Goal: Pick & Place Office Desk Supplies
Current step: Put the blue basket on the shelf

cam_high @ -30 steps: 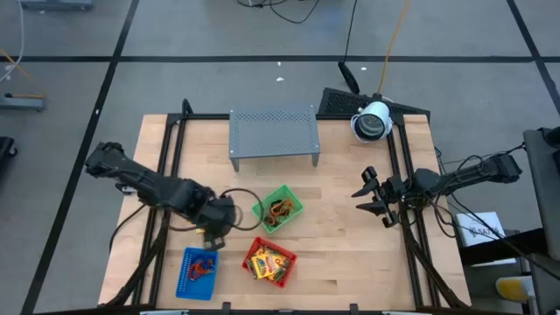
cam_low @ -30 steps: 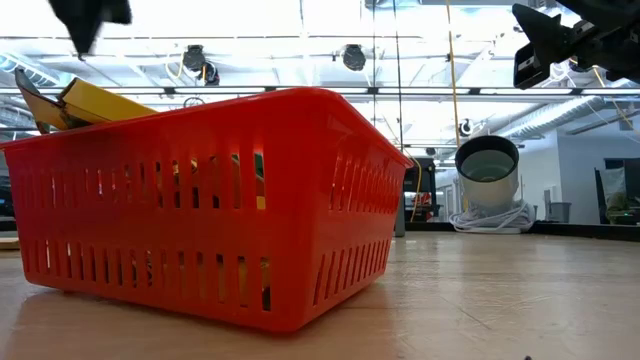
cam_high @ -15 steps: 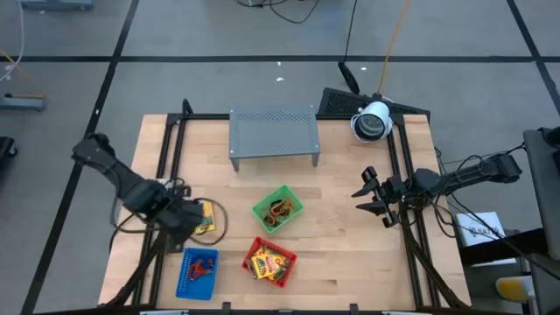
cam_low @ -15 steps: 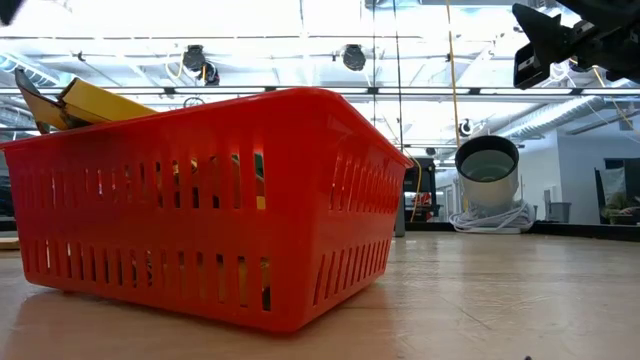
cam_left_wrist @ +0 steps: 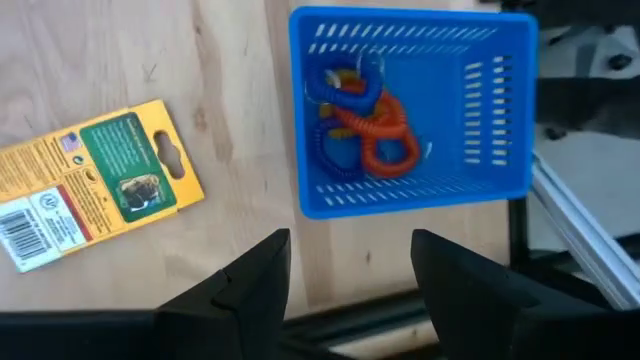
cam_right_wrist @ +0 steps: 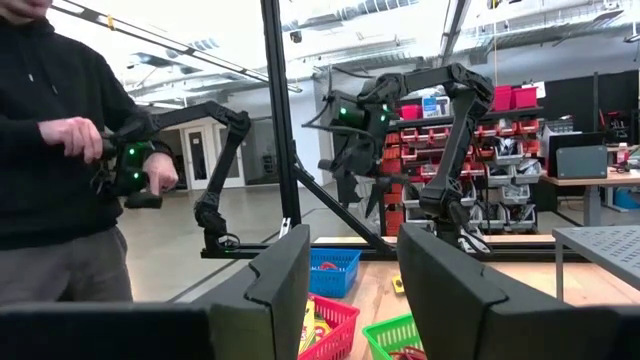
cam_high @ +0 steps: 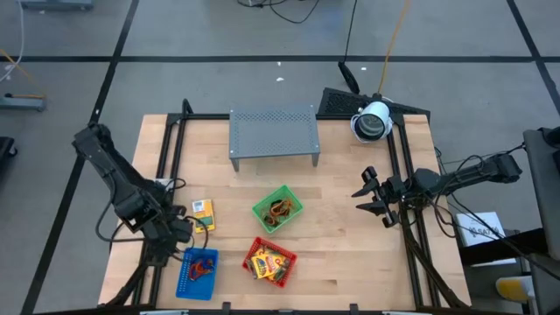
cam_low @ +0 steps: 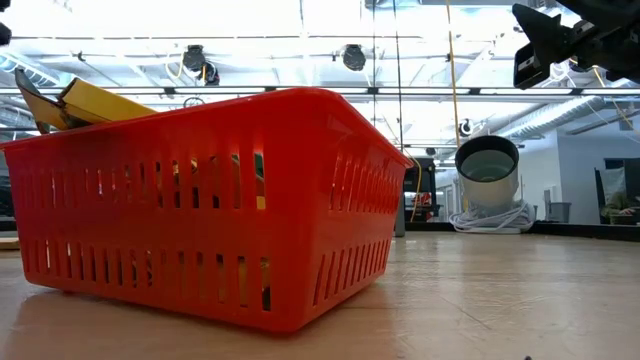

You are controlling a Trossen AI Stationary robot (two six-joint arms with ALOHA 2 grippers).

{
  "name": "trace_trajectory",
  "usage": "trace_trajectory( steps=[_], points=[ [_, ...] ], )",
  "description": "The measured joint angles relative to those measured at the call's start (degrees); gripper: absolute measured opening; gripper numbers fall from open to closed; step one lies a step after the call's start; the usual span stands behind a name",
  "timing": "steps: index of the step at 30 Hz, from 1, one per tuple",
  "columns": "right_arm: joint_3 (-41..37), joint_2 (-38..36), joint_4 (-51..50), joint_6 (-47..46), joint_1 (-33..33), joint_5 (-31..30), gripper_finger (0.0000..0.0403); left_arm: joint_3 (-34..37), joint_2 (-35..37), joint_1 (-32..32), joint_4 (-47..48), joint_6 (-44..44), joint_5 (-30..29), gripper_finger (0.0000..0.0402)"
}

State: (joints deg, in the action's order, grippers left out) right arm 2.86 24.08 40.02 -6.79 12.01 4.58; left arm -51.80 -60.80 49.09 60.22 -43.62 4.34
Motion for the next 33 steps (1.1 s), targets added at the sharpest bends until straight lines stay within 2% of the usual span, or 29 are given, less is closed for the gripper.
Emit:
trace_trajectory(
  steps=[12,33],
  points=[
    [-0.01,0.0,-0.03,0.0,0.0,0.0,0.0141,6.45,-2.56,0.54,-10.46,-0.23,-0.39,0.0218],
    [0.01,0.0,-0.01,0.0,0.0,0.0,0.0141,6.61,-14.17,-1.49,-15.14,4.5,-2.95,0.0218]
  ],
)
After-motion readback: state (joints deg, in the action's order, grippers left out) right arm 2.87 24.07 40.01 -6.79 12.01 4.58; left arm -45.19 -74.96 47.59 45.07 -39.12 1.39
